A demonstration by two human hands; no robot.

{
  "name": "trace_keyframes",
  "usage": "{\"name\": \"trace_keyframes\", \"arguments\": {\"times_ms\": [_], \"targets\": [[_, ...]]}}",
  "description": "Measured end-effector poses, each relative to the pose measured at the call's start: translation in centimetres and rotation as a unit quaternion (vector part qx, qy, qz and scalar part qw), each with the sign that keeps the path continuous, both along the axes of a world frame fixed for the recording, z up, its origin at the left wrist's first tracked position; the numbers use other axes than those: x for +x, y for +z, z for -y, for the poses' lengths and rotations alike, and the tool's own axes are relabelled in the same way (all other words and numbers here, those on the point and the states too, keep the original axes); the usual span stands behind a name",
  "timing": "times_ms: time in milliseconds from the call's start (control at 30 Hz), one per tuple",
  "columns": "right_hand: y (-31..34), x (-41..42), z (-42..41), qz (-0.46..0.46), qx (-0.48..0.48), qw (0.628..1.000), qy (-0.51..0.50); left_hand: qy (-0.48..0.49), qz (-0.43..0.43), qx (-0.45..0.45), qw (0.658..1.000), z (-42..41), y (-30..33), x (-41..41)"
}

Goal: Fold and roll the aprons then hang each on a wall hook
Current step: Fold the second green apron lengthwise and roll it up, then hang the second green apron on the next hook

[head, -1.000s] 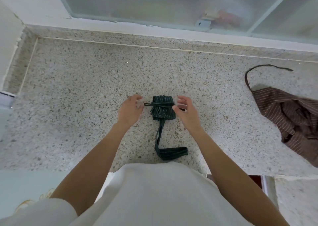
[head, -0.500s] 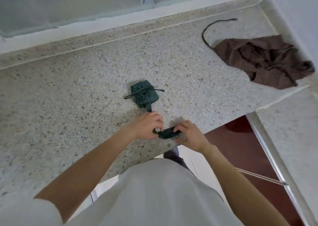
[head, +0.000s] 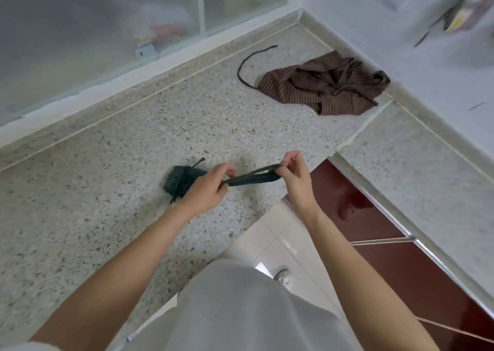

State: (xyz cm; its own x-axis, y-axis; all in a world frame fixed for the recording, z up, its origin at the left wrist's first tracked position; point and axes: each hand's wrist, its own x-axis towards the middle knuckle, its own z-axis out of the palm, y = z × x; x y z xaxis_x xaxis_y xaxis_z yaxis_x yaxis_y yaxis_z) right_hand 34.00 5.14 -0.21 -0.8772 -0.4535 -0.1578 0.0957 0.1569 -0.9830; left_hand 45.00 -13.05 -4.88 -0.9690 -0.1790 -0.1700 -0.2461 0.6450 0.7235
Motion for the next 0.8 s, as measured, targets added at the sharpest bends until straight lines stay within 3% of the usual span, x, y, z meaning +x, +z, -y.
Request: {"name": "trace_keyframes", "arguments": {"times_ms": [133,233,533,700,800], "targets": [[5.0,-2.1,-2.6,-0.046,-0.075,0.996,-0.01,0.022,-0.008,0.222,0.975,-3.5,6.6,-4.5],[7.8,-4.5,-6.6,-0.135,-0.036,0.99,0.023,-0.019,-0.019,0.286,0.958,-7.4,11.5,-7.7],[15.1,-12.7,-20.4,-0.32,0.132,0.937,0.045,-0.103,-0.084,0.272,0.953,-20.5,18.1,-17.0],[18.9,-17.0,-27.9,-0.319,0.206,0.925,-0.008,-0.111,-0.179,0.14,0.967,-27.3,20.6,-23.1],[19.7,-19.2,-30.7,-0.326,0.223,0.918,-0.036,-0.149,-0.21,0.136,0.957,-29.8,22.2,-26.1]]}}
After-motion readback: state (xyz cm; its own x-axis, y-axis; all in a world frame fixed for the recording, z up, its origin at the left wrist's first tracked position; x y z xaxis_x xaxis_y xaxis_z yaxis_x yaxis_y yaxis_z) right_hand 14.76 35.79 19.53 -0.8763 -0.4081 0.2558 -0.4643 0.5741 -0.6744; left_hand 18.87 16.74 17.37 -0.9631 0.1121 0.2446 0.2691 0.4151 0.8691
